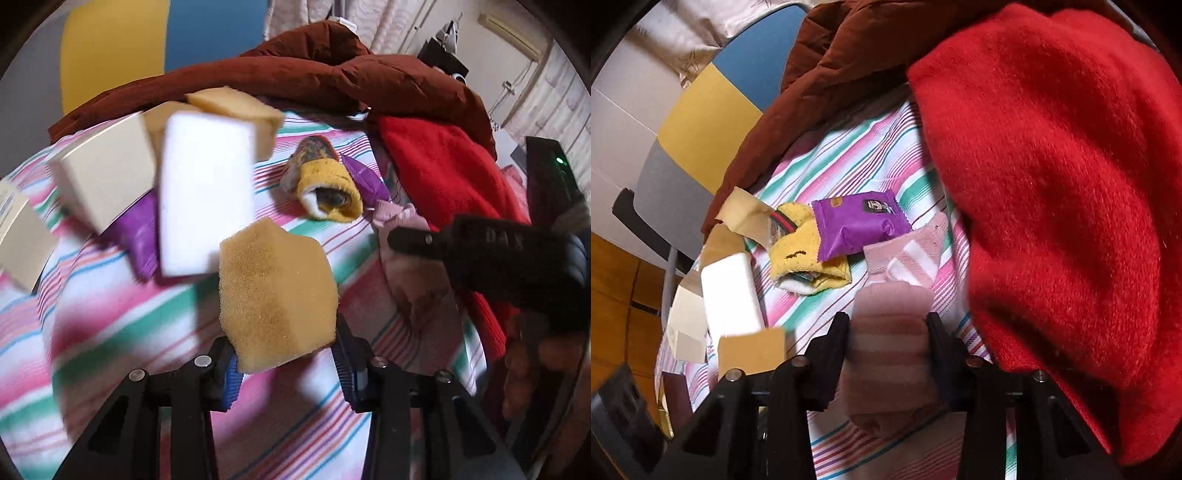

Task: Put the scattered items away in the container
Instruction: 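Grasp the pink striped sock with the right tool while the left tool grasps the yellow sponge, then carry the yellow sponge and pink sock over the gold tray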

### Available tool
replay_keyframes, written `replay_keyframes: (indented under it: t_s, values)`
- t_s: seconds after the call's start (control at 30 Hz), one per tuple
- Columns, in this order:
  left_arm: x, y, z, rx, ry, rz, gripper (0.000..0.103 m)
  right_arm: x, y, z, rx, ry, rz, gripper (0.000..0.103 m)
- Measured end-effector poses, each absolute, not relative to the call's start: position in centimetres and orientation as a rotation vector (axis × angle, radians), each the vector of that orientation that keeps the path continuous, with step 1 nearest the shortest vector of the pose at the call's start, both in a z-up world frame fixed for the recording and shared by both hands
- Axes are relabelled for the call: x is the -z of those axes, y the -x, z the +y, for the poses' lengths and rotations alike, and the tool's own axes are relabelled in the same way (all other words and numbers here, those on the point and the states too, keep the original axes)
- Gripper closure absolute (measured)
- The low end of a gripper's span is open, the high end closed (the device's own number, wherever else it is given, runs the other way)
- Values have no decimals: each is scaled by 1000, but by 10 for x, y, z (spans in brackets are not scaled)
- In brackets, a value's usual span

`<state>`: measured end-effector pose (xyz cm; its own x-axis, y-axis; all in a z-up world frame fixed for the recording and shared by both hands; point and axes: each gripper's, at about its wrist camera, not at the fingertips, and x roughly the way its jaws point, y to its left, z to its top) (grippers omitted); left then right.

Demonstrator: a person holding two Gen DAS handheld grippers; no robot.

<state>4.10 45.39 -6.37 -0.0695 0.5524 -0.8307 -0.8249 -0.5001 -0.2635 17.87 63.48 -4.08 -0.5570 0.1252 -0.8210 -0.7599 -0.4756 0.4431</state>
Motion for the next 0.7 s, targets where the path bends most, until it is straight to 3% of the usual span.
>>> replay_keyframes:
  t_s: [0.7]
  values:
    - [39, -40, 319, -1854, 1162, 81, 62, 13, -163, 613, -2340, 914, 1115, 67]
